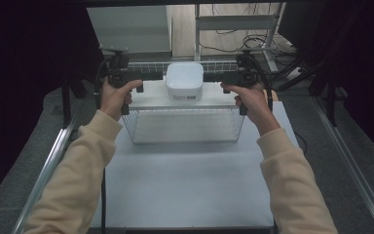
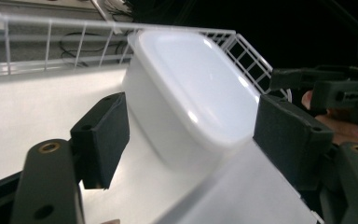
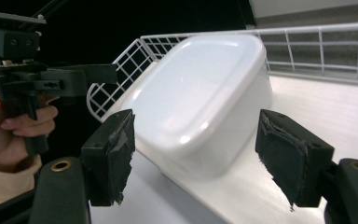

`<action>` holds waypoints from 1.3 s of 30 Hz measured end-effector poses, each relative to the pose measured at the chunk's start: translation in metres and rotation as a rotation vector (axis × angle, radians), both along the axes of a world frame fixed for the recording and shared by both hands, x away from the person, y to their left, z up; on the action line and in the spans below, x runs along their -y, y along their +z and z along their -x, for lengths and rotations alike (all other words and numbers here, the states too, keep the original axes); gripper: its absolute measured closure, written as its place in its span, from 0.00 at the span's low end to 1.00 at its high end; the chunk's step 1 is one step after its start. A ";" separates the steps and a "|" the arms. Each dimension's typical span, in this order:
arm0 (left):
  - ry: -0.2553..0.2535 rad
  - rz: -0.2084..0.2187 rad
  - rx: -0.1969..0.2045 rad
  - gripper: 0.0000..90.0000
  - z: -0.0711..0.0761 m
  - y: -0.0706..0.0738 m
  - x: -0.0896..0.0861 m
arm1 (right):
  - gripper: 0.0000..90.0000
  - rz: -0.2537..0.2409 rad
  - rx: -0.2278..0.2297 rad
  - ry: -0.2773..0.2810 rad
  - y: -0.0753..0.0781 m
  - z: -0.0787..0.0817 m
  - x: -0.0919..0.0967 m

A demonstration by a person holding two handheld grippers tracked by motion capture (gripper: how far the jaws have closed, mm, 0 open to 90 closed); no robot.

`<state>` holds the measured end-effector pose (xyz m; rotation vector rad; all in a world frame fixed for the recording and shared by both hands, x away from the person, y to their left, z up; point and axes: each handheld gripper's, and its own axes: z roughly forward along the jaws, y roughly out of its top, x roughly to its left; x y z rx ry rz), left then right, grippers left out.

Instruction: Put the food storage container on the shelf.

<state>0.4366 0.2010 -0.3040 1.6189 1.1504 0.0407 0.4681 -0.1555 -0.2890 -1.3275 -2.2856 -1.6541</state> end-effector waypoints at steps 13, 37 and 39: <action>-0.074 -0.088 0.094 0.26 0.079 -0.037 0.002 | 0.31 0.026 0.136 0.047 -0.042 0.065 0.038; -0.085 -0.315 -0.039 0.23 0.149 -0.171 0.002 | 0.31 0.072 0.083 0.024 -0.160 0.148 0.089; -0.073 -0.326 -0.041 0.23 0.149 -0.174 0.001 | 0.31 0.079 0.065 0.022 -0.167 0.150 0.090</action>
